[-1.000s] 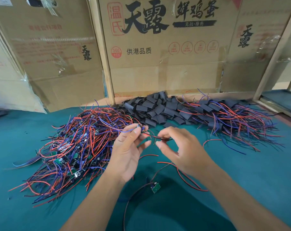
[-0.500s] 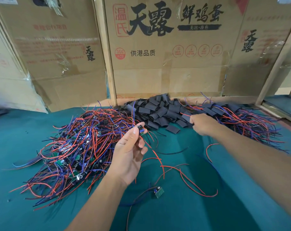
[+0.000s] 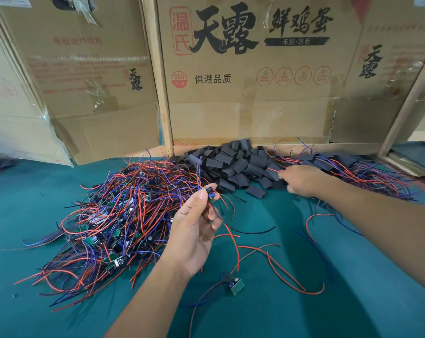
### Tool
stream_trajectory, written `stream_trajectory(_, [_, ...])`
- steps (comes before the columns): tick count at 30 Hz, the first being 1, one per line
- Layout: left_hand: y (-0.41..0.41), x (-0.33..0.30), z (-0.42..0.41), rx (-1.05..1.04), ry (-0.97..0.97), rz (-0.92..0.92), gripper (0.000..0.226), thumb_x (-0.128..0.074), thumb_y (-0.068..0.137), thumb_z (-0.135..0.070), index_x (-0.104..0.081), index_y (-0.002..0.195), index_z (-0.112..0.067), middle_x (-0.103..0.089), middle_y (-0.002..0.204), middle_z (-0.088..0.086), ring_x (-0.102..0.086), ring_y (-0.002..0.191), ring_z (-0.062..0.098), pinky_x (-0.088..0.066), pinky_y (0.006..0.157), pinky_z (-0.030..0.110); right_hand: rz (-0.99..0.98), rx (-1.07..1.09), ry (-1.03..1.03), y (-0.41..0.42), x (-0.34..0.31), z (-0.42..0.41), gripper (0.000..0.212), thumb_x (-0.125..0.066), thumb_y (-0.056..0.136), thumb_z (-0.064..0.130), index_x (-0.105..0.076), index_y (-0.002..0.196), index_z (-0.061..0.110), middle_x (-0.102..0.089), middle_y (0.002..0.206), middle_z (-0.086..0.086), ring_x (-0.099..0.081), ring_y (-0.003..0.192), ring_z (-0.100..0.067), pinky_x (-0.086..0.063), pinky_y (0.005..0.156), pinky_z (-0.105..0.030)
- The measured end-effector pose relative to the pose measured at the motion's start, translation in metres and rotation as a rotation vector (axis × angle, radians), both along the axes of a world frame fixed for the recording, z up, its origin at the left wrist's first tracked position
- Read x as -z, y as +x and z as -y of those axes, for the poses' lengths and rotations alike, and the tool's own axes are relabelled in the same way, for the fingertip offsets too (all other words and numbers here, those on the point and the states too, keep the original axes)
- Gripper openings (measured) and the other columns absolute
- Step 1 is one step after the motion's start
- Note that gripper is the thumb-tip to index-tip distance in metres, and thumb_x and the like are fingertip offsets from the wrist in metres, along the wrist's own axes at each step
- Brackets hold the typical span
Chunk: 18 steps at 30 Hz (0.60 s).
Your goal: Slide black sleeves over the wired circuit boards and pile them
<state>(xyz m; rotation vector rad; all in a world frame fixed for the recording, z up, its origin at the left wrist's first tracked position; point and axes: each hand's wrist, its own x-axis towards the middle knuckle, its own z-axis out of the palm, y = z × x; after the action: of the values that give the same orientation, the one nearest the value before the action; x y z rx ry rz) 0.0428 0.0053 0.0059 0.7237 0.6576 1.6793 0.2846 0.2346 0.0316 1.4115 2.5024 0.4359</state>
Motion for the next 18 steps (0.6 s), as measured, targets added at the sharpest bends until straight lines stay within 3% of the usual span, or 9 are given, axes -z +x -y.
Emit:
stream_trajectory(2, [0.000, 0.001, 0.000, 0.007, 0.000, -0.001, 0.026, -0.065, 0.090, -0.030, -0.074, 0.110, -0.016, -0.065, 0.088, -0.002, -0.045, 0.057, 0.009, -0.041, 0.050, 0.020, -0.240, -0.020, -0.005, 0.003, -0.007, 0.005, 0.025, -0.059, 0.089, 0.031, -0.058, 0.108, 0.014, -0.064, 0.102, -0.005, -0.061, 0.091, -0.025, -0.047, 0.069, -0.035])
stream_trajectory(5, [0.000, 0.000, 0.001, 0.017, -0.007, -0.006, 0.024, -0.065, 0.091, -0.031, -0.075, 0.106, -0.017, -0.064, 0.088, -0.001, -0.045, 0.056, 0.009, -0.043, 0.050, 0.020, -0.800, 0.102, -0.114, 0.006, -0.019, 0.029, 0.017, -0.068, 0.086, 0.038, -0.064, 0.088, 0.022, -0.069, 0.080, 0.002, -0.064, 0.068, -0.009, -0.051, 0.060, -0.030])
stream_trajectory(7, [0.000, 0.000, 0.000, 0.022, -0.014, 0.019, 0.024, -0.065, 0.090, -0.031, -0.075, 0.107, -0.018, -0.068, 0.092, 0.000, -0.045, 0.056, 0.009, -0.043, 0.050, 0.020, -1.180, 0.184, -0.234, 0.006, -0.022, 0.050, 0.011, -0.066, 0.090, 0.029, -0.066, 0.085, 0.019, -0.073, 0.078, 0.002, -0.069, 0.067, -0.005, -0.056, 0.056, -0.029])
stream_trajectory(9, [0.000, -0.001, 0.000, 0.032, -0.018, 0.048, 0.025, -0.064, 0.090, -0.031, -0.075, 0.108, -0.018, -0.070, 0.094, 0.002, -0.045, 0.056, 0.009, -0.045, 0.052, 0.020, -1.420, 0.228, -0.359, 0.005, -0.019, 0.073, 0.011, -0.060, 0.093, 0.013, -0.067, 0.085, 0.009, -0.075, 0.084, -0.010, -0.074, 0.072, -0.016, -0.059, 0.056, -0.030])
stream_trajectory(11, [-0.001, -0.001, 0.000, 0.035, -0.029, 0.070, 0.024, -0.065, 0.089, -0.030, -0.075, 0.106, -0.018, -0.070, 0.093, 0.003, -0.046, 0.056, 0.008, -0.046, 0.053, 0.019, -1.324, 0.228, -0.376, 0.002, -0.008, 0.097, 0.011, -0.059, 0.091, 0.008, -0.065, 0.083, 0.009, -0.074, 0.077, -0.010, -0.073, 0.066, -0.019, -0.057, 0.055, -0.027])
stream_trajectory(14, [-0.001, -0.002, 0.000, 0.028, -0.049, 0.070, 0.022, -0.068, 0.085, -0.031, -0.077, 0.102, -0.019, -0.071, 0.092, 0.002, -0.050, 0.056, 0.007, -0.047, 0.051, 0.019, -0.979, 0.209, -0.255, -0.001, 0.009, 0.116, 0.012, -0.060, 0.088, 0.017, -0.065, 0.079, 0.023, -0.071, 0.067, 0.006, -0.068, 0.062, -0.005, -0.050, 0.056, -0.016])
stream_trajectory(18, [0.000, -0.002, 0.001, 0.025, -0.054, 0.049, 0.024, -0.068, 0.084, -0.032, -0.077, 0.102, -0.020, -0.071, 0.090, 0.000, -0.051, 0.057, 0.007, -0.046, 0.051, 0.018, -0.824, 0.287, -0.140, -0.005, 0.014, 0.089, 0.014, -0.050, 0.092, 0.014, -0.063, 0.087, 0.018, -0.069, 0.089, 0.000, -0.066, 0.084, -0.023, -0.054, 0.078, -0.037])
